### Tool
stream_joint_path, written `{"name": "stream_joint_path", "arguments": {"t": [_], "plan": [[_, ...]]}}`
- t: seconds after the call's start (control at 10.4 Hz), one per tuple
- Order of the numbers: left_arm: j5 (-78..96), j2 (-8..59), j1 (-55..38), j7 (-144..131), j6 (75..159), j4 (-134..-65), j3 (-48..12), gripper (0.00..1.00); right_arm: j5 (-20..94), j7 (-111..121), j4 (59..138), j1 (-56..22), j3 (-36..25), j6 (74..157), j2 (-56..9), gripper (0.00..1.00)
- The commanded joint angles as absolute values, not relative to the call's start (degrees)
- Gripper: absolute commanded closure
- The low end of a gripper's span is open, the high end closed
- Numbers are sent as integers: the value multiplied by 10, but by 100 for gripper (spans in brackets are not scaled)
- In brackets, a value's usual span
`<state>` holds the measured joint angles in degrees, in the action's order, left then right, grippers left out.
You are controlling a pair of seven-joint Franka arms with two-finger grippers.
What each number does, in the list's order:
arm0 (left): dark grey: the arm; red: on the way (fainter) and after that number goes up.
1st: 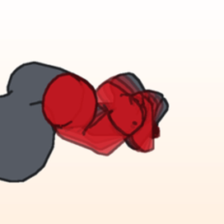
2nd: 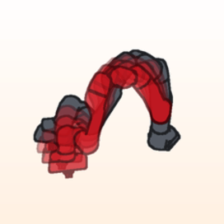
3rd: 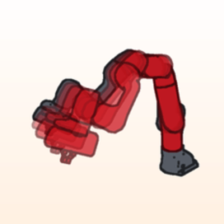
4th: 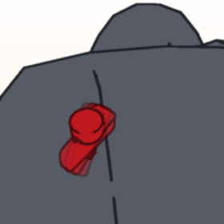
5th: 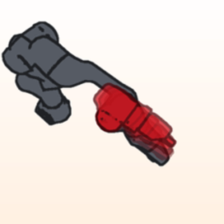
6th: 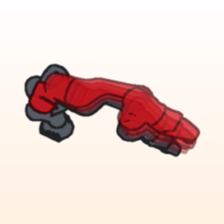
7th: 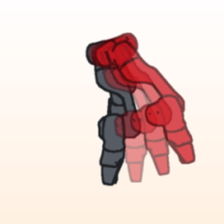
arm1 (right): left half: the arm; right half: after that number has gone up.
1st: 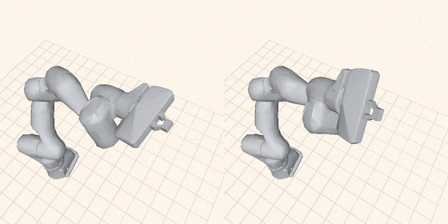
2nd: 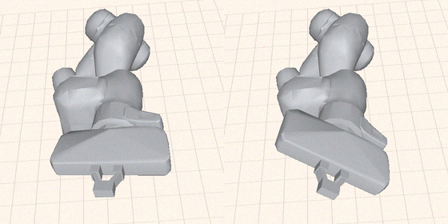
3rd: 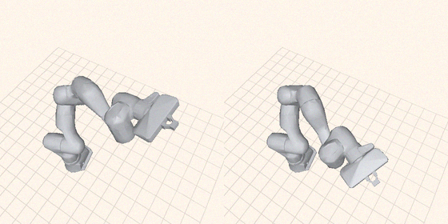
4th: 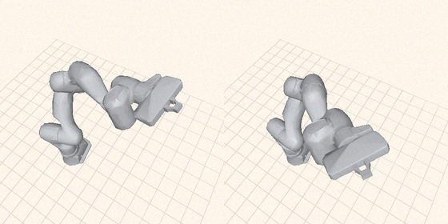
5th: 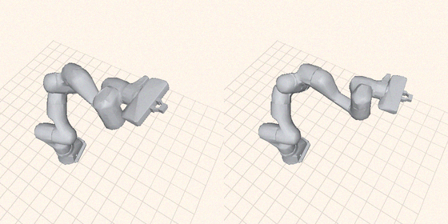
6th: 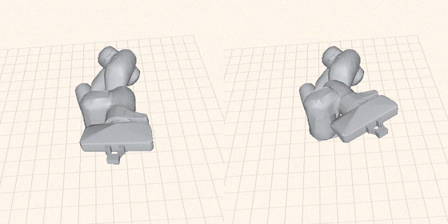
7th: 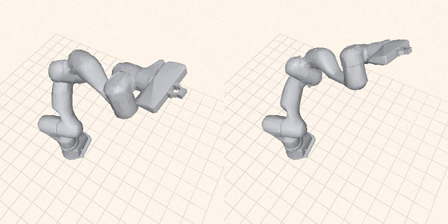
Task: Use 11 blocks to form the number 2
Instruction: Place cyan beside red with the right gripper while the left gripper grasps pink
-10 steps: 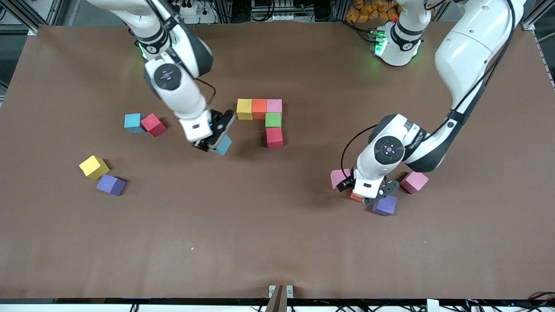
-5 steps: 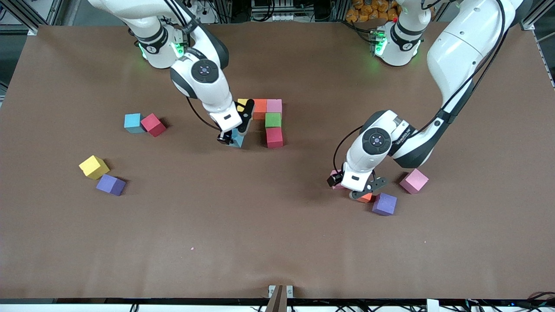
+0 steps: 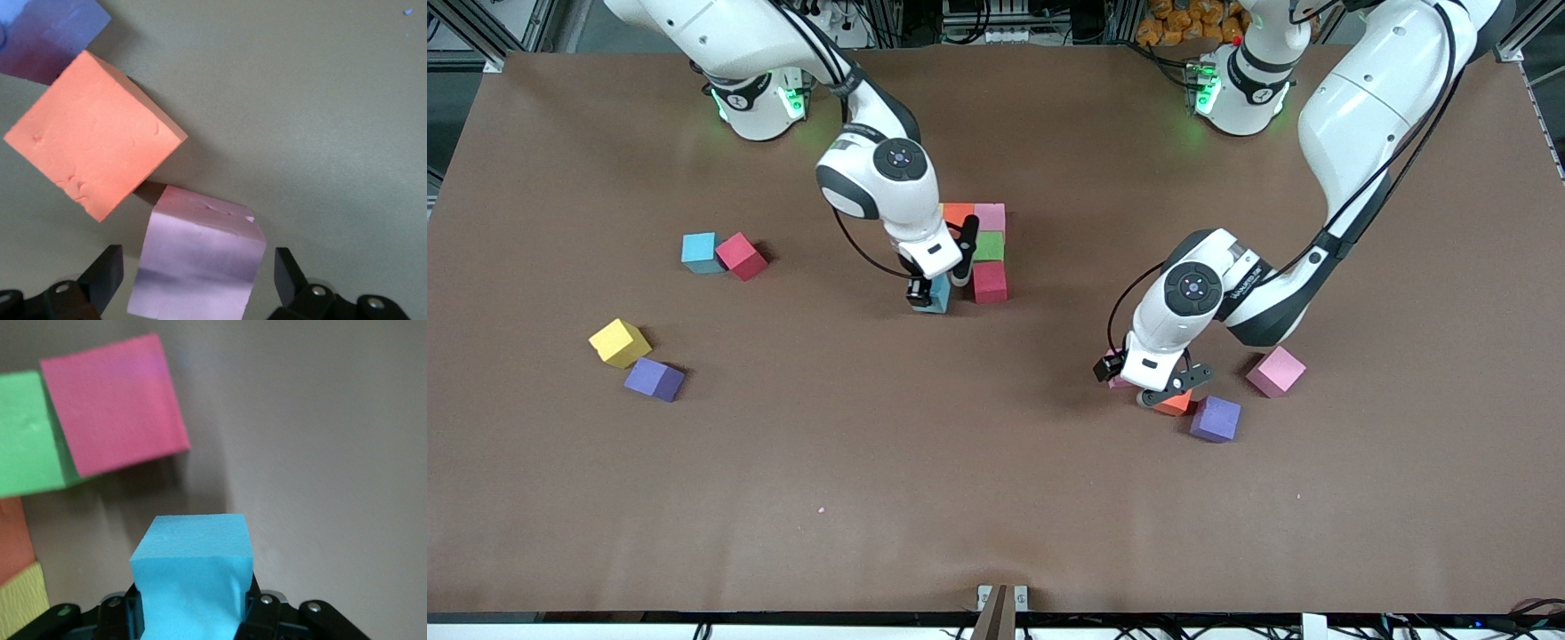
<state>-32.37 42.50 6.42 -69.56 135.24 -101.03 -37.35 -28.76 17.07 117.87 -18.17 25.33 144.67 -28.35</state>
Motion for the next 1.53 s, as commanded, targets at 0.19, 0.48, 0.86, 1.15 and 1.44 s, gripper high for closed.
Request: {"name": "stream_joint_path", "arguments": {"t": [0.19,0.48,0.86,1.15,1.44], "plan": [[-360,434,62,-698,1368,-1013,-371,4,-301,149,1161,-214,240,1445,-307,69],[-360,434,62,-695,1365,-1015,-371,52,-301,148,1160,-217,239,1445,-308,69],[-341,424,67,-741,1355,-1008,-374,54,-296,148,1149,-231,236,1448,-311,69],[-302,399,63,-820,1339,-1006,-381,54,-296,148,1140,-246,221,1449,-318,69],[-270,386,69,-910,1326,-1001,-396,54,-296,148,1134,-253,212,1449,-328,69]]}}
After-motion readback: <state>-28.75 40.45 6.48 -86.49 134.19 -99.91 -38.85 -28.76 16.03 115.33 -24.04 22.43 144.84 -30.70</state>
